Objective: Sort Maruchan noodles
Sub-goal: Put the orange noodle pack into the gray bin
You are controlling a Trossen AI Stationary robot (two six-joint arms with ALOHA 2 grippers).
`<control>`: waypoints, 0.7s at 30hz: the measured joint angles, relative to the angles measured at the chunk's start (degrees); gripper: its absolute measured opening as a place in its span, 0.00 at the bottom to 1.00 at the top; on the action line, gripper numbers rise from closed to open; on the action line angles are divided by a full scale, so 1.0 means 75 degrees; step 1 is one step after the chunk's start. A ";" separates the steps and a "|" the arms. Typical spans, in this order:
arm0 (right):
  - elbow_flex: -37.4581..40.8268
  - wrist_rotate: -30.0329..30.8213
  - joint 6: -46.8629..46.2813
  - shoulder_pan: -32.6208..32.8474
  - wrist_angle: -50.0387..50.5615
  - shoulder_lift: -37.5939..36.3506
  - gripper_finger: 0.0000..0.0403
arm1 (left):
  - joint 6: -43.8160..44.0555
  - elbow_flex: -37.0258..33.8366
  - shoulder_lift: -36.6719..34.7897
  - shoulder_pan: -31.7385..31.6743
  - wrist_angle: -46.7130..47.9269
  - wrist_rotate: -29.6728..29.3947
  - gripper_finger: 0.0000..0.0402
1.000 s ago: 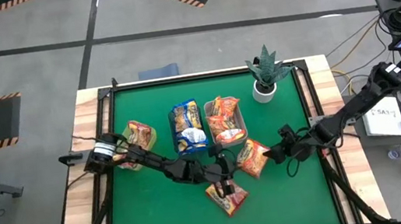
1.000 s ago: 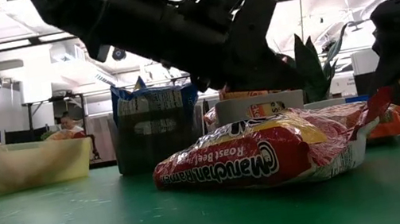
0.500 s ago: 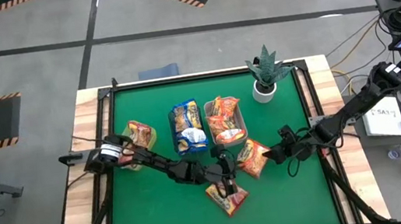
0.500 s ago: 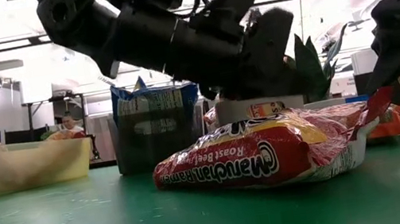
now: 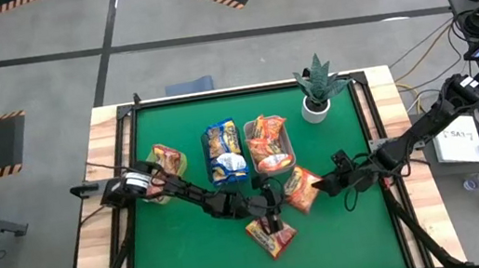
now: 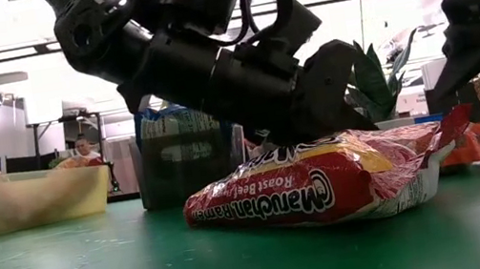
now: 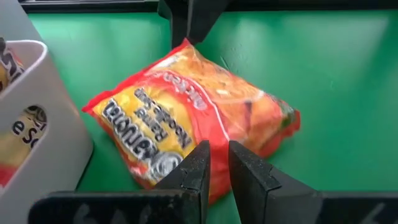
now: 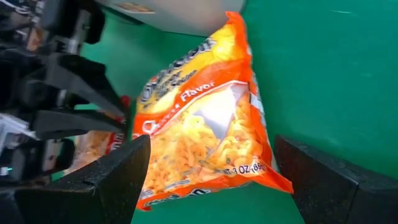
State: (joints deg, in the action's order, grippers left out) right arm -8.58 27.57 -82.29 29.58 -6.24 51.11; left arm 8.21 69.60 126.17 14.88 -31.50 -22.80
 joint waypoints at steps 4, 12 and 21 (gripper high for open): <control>0.0000 0.0105 0.0062 0.0000 -0.0121 0.0000 0.82 | 0.0006 0.0000 0.0000 0.0000 -0.0007 -0.0003 0.10; 0.0000 0.0125 -0.0078 0.0000 -0.0134 0.0308 0.82 | 0.0105 0.0000 0.0000 0.0000 0.0143 -0.0007 0.10; -0.0003 0.0142 -0.0277 0.0000 -0.0709 0.1207 0.82 | 0.0269 0.0003 -0.0085 0.0041 0.0650 -0.0013 0.10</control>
State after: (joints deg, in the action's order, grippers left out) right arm -8.60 28.64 -84.37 29.58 -11.56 60.17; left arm 10.22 69.63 125.54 15.19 -26.63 -22.90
